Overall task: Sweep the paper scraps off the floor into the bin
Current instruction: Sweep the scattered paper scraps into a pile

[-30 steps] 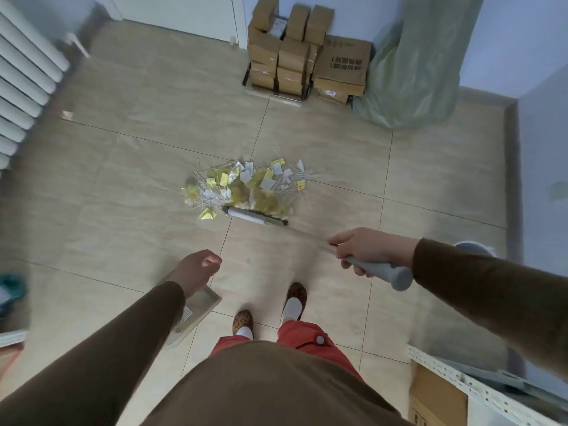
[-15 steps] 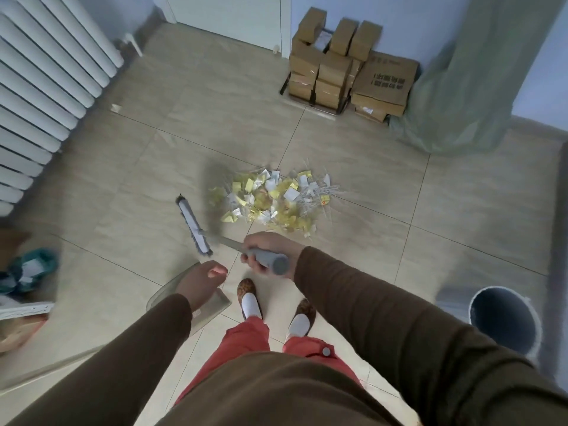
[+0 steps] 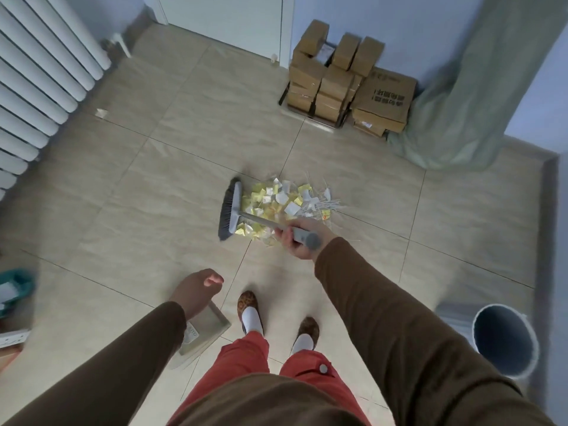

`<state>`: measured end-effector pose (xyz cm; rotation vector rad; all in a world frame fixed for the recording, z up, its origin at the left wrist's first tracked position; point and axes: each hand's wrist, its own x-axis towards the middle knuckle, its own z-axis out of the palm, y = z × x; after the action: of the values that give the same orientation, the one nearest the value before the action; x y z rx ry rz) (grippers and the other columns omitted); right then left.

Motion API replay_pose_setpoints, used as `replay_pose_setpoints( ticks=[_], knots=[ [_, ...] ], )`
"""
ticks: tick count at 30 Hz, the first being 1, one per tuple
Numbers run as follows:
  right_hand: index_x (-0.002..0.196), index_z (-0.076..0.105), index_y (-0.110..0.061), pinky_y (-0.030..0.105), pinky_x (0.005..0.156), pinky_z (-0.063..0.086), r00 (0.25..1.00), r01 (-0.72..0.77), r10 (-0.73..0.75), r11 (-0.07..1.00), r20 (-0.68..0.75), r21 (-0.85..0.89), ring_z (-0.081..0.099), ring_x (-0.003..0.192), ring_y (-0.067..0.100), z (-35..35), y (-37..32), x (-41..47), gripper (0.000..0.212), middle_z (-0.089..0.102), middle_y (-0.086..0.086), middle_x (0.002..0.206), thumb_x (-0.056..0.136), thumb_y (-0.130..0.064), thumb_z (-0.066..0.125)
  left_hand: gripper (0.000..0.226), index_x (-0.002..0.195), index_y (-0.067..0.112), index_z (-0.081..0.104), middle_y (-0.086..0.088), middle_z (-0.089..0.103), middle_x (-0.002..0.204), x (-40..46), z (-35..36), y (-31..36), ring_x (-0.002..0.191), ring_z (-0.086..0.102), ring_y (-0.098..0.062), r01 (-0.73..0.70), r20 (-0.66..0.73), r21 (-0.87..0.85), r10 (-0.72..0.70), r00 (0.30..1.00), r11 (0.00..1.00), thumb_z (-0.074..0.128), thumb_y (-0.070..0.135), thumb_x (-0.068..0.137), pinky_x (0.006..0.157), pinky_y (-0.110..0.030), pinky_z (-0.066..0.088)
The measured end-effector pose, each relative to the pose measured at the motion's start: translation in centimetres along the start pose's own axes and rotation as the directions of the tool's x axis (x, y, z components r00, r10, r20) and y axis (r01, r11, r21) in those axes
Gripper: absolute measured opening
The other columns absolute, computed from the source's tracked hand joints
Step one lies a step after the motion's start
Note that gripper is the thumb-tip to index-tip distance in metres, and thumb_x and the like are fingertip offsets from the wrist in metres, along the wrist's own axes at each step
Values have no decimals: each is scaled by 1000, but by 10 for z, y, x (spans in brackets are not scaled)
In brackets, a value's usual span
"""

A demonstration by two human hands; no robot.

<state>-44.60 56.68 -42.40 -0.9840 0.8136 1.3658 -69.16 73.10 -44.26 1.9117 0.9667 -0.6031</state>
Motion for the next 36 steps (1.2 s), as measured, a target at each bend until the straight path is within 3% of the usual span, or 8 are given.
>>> replay_pose_setpoints(
  ticks=[3,9,16,23,29,32,34,36],
  knots=[
    [137,41,-7,19,33,46,997,40,-41,999,-64,-12,51,39,10,-18,6,-30,35,57,15,87,102,-12,44,15,99,23,70,-4,71,106,16,-10,12,97,66,-21,-40,33,20,39,999,999,60,19,90,85,-35,50],
    [112,50,-4,14,33,43,998,58,-56,998,-40,28,48,39,6,-34,43,-110,14,57,11,83,102,-14,48,14,98,25,69,2,70,100,33,-24,39,94,66,-20,-118,72,41,115,991,992,57,21,90,86,-36,51],
    [117,46,-7,13,36,44,980,94,-119,983,160,159,48,42,5,4,14,-66,17,57,11,89,101,-11,49,14,96,25,69,5,70,97,48,-24,51,92,66,-18,-130,81,89,123,989,987,58,20,90,83,-32,51],
    [123,43,0,17,36,48,977,138,-183,937,113,322,50,38,11,29,-53,32,26,56,18,93,103,-16,45,16,100,25,70,4,69,101,56,-14,51,96,65,-15,-100,44,140,94,995,985,57,23,92,85,-31,50],
    [143,40,-11,18,35,48,981,140,-176,931,79,337,48,42,9,-20,-29,-18,43,55,15,89,102,-15,48,13,98,27,69,2,68,100,53,6,73,95,65,-18,-96,58,137,89,994,986,58,22,92,83,-30,49],
    [144,36,-7,19,34,47,972,96,-171,913,159,396,49,40,8,-64,-10,-76,50,56,11,81,100,-24,55,14,98,27,69,3,68,100,51,13,88,94,65,-18,-110,38,106,106,994,988,58,24,92,83,-32,51],
    [127,45,-8,17,33,44,977,31,-101,938,186,344,47,39,7,-93,7,-120,41,53,7,74,96,-31,57,14,99,27,70,3,68,101,48,14,94,94,65,-18,-118,14,92,117,993,989,58,25,92,83,-32,51],
    [117,52,-7,18,31,39,993,-23,9,992,120,124,41,37,7,-115,24,-152,29,45,4,68,96,-27,57,12,98,27,69,1,68,101,45,13,96,95,65,-20,-119,-7,88,120,993,989,58,25,92,84,-32,51]
  ],
)
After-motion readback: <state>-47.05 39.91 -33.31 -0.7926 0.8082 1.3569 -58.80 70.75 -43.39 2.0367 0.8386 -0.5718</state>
